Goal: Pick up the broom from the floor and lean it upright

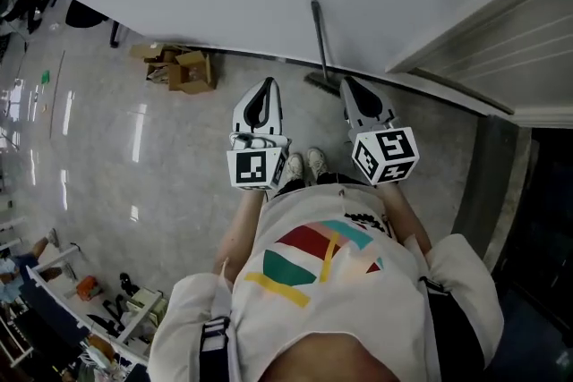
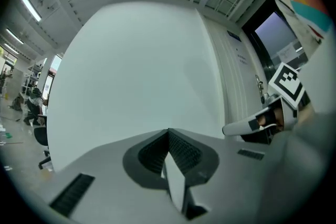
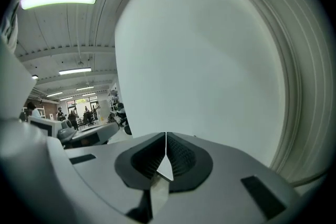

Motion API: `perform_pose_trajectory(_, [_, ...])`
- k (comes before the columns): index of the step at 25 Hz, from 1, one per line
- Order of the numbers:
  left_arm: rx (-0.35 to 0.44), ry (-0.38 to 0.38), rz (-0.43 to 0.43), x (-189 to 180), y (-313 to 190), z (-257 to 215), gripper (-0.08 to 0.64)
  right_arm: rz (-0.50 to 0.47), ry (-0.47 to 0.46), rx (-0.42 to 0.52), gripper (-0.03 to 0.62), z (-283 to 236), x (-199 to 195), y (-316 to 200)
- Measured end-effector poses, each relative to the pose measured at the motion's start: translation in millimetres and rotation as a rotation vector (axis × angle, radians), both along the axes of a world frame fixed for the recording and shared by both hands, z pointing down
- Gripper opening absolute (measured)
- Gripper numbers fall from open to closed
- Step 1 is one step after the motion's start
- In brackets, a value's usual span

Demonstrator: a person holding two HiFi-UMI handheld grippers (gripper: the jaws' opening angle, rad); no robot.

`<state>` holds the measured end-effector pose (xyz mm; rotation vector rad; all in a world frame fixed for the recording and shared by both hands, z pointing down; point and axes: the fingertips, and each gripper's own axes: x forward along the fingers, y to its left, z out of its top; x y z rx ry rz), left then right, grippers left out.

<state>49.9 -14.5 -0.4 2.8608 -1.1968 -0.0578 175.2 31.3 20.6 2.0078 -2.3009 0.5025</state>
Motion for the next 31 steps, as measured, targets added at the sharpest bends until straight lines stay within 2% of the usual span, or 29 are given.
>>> perform_pose_trajectory(4, [0.004, -0.001, 0.049, 11, 5, -1, 0.044, 0.014, -0.015, 0.043, 0.014, -17, -3, 6])
perform_pose_trajectory(11, [0.026, 0.035, 0.126, 24, 12, -14, 0.044, 0.067, 0.009, 0.048, 0.012, -21, -8, 19])
perform_pose_trajectory(20, [0.008, 0.067, 0.118, 15, 4, -19, 0.044, 0.079, 0.031, 0.064, 0.012, -28, -11, 14])
perform_pose_trajectory(26, [-0.011, 0.068, 0.105, 5, 8, -17, 0.044, 0.041, 0.058, 0.049, 0.012, -25, -25, 17])
perform_pose_trajectory(31, [-0.022, 0.063, 0.107, 1, 12, -10, 0.044, 0.055, 0.051, 0.046, 0.012, -21, -25, 21])
